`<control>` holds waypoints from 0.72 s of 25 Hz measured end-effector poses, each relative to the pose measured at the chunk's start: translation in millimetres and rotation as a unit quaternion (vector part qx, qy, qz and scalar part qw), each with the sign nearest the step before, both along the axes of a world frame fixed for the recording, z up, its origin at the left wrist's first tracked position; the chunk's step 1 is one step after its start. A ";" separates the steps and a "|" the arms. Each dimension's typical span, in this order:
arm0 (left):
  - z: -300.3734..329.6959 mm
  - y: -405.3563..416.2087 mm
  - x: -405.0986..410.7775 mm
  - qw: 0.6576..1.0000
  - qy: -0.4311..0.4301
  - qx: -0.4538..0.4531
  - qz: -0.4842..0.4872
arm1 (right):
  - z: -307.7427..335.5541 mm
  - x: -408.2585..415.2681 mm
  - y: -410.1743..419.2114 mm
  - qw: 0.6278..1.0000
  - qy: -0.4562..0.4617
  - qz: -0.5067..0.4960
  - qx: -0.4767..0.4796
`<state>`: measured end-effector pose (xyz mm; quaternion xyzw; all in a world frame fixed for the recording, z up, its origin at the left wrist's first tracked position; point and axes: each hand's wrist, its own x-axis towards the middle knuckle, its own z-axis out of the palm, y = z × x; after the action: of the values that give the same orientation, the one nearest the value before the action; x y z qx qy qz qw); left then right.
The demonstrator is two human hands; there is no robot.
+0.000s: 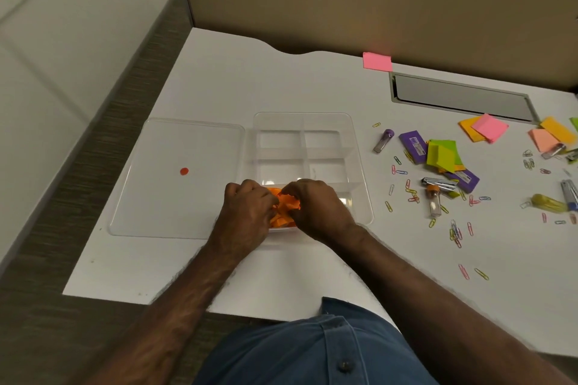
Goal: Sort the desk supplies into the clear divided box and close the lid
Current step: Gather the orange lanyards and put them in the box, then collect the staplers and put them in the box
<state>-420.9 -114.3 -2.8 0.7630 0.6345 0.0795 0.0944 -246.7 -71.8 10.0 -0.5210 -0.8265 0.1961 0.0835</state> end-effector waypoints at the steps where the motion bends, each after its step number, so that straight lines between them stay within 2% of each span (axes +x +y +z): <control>1: 0.3 -0.7 -1.1 1.000 -0.013 0.011 -0.001 | 3.4 2.8 -1.0 1.000 0.018 -0.012 0.008; 7: 5.6 4.7 19.7 0.982 -0.123 0.138 -0.024 | 19.2 33.5 -15.7 0.988 0.122 -0.085 0.030; 12: 24.4 15.9 80.4 0.960 -0.235 0.144 -0.046 | 24.8 103.0 -16.7 0.955 0.179 -0.234 0.037; 18: 31.8 25.7 173.4 0.955 -0.267 0.095 -0.087 | 11.9 214.8 -6.0 0.923 0.151 -0.350 0.047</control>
<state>-247.4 -88.5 29.0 0.7717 0.5066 0.3319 0.1943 -31.9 -77.9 21.8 -0.7368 -0.5776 0.1914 0.2947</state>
